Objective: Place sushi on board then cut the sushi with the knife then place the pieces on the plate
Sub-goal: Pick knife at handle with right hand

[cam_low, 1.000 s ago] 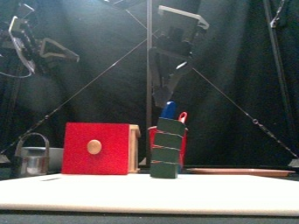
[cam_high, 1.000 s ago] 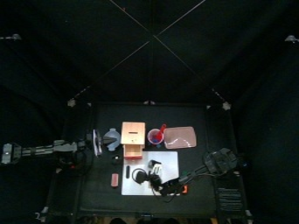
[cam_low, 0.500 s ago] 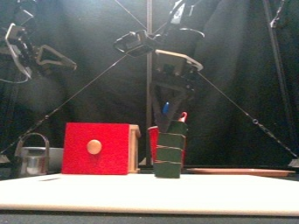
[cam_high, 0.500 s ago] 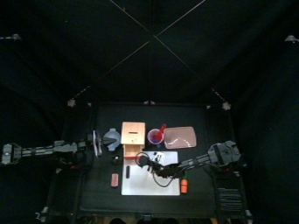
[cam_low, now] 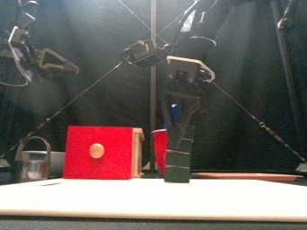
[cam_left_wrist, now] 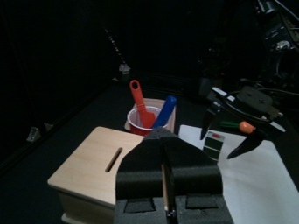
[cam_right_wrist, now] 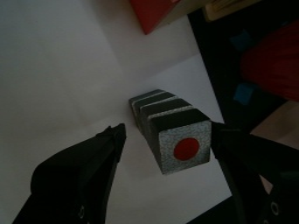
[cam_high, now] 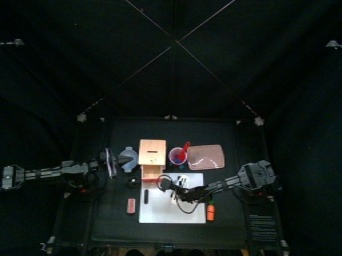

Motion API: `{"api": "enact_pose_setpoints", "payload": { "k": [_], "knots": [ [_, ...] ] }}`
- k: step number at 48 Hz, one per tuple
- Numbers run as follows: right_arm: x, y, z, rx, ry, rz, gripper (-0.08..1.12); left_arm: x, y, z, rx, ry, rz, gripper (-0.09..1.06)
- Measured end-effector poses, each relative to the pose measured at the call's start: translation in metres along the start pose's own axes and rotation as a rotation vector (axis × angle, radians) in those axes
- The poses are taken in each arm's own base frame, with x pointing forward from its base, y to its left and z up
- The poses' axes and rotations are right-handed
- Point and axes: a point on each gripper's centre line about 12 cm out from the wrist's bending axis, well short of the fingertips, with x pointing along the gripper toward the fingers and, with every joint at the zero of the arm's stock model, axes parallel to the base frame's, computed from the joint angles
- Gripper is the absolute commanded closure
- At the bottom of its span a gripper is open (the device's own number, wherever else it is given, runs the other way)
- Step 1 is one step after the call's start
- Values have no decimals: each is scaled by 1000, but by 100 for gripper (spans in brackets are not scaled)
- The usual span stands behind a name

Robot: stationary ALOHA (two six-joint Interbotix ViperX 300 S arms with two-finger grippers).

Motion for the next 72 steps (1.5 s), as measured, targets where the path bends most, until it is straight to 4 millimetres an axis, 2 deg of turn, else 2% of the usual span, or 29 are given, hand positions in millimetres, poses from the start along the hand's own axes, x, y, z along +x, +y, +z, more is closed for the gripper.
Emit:
{"api": "enact_pose_setpoints", "payload": {
  "k": [4,18,28,33,39,43,48,61,72],
  "knots": [
    [1,0,0,-3,1,-3,8,0,0,0,-3,-2,3,90],
    [-1,0,2,-1,-4,-2,30,0,1,0,-7,-2,4,90],
    [-6,-2,7,-20,-21,-40,31,-1,1,-2,-16,5,7,90],
    [-16,-2,14,-66,-56,-91,31,-1,1,-4,-18,11,9,90],
    [-33,5,23,-203,-126,-231,31,-2,2,-5,-20,11,11,90],
    [-29,16,21,-313,-143,-322,31,-2,2,-5,-20,11,13,90],
    [-16,30,11,-405,-117,-395,31,-2,2,-5,-20,11,13,90],
    [3,48,1,-432,-71,-413,31,-2,2,-5,-20,10,14,90],
    [3,56,-3,-433,-56,-432,31,-2,2,-5,-20,12,14,90]
  ]
}}
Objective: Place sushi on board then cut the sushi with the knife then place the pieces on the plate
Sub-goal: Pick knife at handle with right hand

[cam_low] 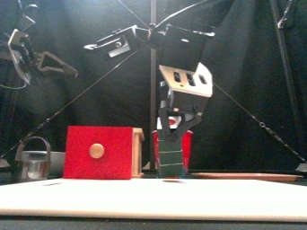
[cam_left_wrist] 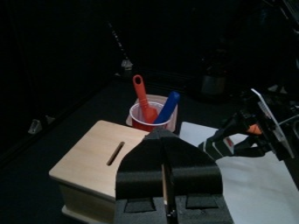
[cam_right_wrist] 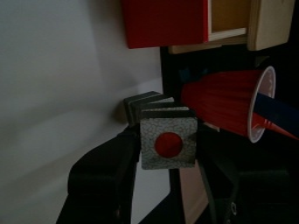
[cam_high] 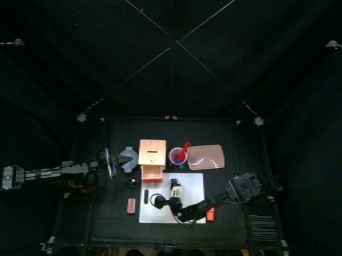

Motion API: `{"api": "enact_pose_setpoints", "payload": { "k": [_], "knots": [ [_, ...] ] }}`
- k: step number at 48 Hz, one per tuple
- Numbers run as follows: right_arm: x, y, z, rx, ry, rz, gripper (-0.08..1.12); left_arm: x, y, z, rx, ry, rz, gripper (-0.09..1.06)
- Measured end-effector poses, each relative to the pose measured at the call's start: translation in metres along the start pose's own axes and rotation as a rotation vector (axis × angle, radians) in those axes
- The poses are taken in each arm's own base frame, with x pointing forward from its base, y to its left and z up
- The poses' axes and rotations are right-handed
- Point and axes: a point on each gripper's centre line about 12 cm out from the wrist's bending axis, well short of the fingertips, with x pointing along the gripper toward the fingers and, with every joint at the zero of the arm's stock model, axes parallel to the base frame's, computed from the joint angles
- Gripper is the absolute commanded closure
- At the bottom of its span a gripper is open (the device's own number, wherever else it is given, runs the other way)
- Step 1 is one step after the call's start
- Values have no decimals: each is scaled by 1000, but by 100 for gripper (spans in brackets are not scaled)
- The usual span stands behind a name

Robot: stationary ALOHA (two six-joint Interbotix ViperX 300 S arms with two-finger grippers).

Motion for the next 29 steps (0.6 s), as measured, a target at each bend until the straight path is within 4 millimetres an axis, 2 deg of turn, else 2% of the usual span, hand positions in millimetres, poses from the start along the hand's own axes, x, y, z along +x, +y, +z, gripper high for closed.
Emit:
{"api": "enact_pose_setpoints", "payload": {
  "k": [9,20,29],
  "knots": [
    [-9,9,2,-7,-10,-3,30,0,0,0,0,0,0,90],
    [-4,22,-2,-11,11,-13,30,0,0,0,-3,0,1,90],
    [-10,25,-1,5,7,4,21,0,0,0,-2,0,0,90]
  ]
}}
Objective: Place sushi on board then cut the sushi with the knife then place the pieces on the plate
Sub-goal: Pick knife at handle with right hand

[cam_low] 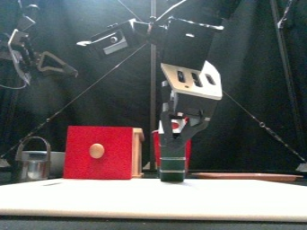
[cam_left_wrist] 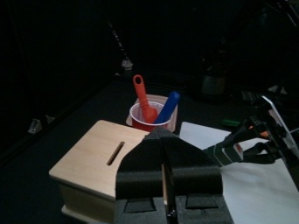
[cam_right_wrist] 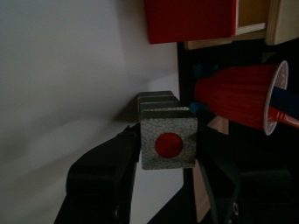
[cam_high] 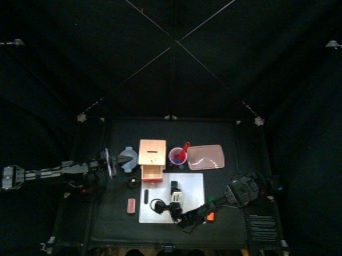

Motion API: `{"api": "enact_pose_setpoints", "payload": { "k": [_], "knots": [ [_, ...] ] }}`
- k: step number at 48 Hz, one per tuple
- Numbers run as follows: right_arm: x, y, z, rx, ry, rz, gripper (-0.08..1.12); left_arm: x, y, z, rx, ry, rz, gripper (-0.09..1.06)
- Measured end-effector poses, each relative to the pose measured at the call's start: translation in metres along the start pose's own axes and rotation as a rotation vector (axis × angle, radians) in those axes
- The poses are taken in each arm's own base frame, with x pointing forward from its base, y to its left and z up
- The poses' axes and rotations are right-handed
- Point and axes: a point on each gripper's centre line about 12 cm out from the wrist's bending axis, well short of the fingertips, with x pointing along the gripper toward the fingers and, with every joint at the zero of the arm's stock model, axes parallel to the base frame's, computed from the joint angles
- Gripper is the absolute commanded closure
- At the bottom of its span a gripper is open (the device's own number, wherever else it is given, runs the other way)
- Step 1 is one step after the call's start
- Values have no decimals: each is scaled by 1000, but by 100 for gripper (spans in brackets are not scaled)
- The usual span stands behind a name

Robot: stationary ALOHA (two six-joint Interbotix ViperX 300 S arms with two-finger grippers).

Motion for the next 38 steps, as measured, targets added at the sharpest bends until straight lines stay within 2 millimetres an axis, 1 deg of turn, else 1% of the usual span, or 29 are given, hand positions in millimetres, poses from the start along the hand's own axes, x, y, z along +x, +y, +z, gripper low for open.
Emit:
{"api": "enact_pose_setpoints", "payload": {
  "k": [10,15,31,38],
  "knots": [
    [-1,16,-4,7,34,63,6,0,0,0,-1,1,2,90],
    [-3,20,-3,16,38,92,2,0,0,0,-1,0,2,90],
    [-18,28,12,90,29,229,1,0,0,0,-1,0,2,90],
    [-21,32,13,113,46,287,1,0,0,1,-1,-2,2,90]
  ]
}}
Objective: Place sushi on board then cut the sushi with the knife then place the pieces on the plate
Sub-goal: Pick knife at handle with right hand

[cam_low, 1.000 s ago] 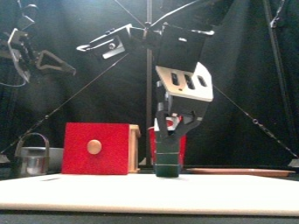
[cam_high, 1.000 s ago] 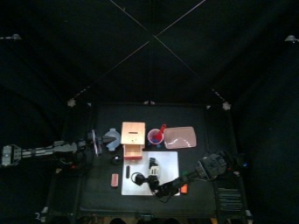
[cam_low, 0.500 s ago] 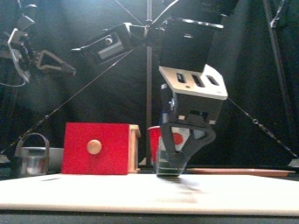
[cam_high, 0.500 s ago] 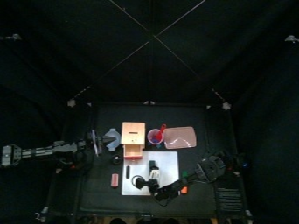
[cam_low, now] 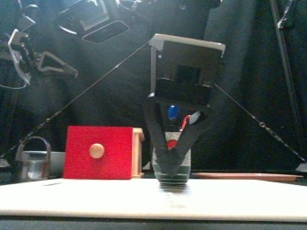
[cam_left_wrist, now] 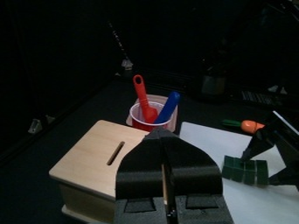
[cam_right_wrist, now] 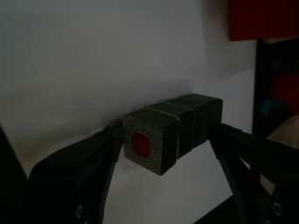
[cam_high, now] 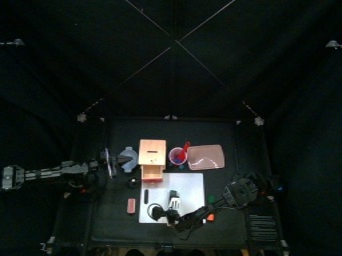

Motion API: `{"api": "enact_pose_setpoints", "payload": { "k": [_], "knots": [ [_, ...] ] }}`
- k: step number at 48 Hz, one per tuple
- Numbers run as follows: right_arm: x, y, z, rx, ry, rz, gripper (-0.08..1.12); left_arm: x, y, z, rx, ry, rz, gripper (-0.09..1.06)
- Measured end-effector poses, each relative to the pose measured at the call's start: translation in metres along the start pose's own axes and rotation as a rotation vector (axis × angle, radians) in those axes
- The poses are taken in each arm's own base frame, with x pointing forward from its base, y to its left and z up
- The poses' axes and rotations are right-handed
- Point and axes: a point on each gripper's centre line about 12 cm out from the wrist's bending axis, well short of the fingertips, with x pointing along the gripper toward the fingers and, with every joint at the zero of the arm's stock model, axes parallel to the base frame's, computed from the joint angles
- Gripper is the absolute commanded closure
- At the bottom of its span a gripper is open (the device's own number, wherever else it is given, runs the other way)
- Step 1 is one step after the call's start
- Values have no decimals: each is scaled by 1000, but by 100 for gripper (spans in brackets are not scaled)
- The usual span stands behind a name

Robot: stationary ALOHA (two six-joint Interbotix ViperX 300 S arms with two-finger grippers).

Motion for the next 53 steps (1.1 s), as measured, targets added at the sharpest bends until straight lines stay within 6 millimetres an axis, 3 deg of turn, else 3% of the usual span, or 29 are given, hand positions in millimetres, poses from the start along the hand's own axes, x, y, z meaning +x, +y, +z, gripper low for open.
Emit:
{"api": "enact_pose_setpoints", "payload": {
  "k": [10,25,36,53],
  "knots": [
    [-9,1,0,33,13,66,1,0,0,-1,0,1,2,90],
    [-52,-30,8,81,-81,128,1,0,1,-1,0,1,8,90],
    [-60,-75,-18,120,-98,98,1,0,2,0,3,-1,9,90],
    [-37,-145,-53,262,-104,129,1,0,6,0,4,-2,34,90]
  ]
}}
